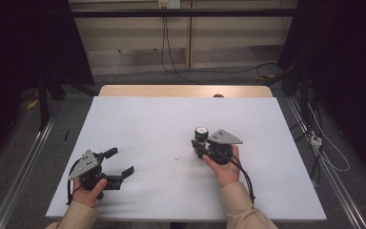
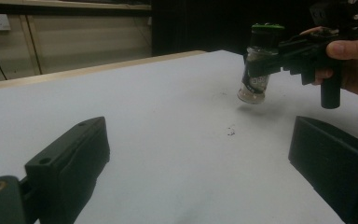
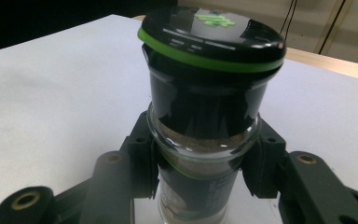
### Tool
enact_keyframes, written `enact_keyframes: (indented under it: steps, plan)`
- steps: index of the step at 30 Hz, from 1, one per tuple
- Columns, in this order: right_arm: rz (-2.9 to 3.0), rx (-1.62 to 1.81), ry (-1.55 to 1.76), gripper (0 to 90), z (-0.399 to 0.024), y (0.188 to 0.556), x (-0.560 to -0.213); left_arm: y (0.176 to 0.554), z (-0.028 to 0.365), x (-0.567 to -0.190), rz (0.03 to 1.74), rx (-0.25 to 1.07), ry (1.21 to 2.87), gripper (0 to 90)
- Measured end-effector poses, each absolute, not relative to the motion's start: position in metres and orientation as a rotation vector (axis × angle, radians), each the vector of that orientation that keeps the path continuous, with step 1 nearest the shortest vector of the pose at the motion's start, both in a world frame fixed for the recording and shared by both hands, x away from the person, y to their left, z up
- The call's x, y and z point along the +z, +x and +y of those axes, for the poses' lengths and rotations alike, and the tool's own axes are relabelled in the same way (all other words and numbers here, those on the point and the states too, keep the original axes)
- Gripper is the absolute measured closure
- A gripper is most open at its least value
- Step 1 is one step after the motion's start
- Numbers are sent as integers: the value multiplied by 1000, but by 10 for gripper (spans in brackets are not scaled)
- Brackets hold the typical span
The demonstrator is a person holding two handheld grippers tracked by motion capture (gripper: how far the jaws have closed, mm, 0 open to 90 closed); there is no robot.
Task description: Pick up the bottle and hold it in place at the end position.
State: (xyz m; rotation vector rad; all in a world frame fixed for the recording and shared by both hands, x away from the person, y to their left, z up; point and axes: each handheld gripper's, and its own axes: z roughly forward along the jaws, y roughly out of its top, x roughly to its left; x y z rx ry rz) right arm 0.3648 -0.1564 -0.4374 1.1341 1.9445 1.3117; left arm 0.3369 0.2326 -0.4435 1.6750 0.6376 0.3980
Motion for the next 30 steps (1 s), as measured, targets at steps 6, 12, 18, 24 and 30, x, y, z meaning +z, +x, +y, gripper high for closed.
enact_keyframes:
  steps: [6, 12, 18, 24, 30]
  plan:
    - [1943, 1320, 1135, 538, -151, 372, -437, 336, 232, -443, 641, 398, 1674, 49]
    - [1944, 1316, 1134, 538, -146, 379, -435, 337, 233, -443, 638, 393, 1669, 49]
    - [1947, 1311, 1132, 538, -140, 385, -436, 337, 233, -443, 638, 393, 1669, 49]
    - [1945, 1305, 1128, 538, -136, 390, -435, 337, 233, -443, 636, 390, 1668, 49]
    - [1948, 1308, 1119, 538, -129, 398, -434, 337, 233, -443, 637, 383, 1663, 49]
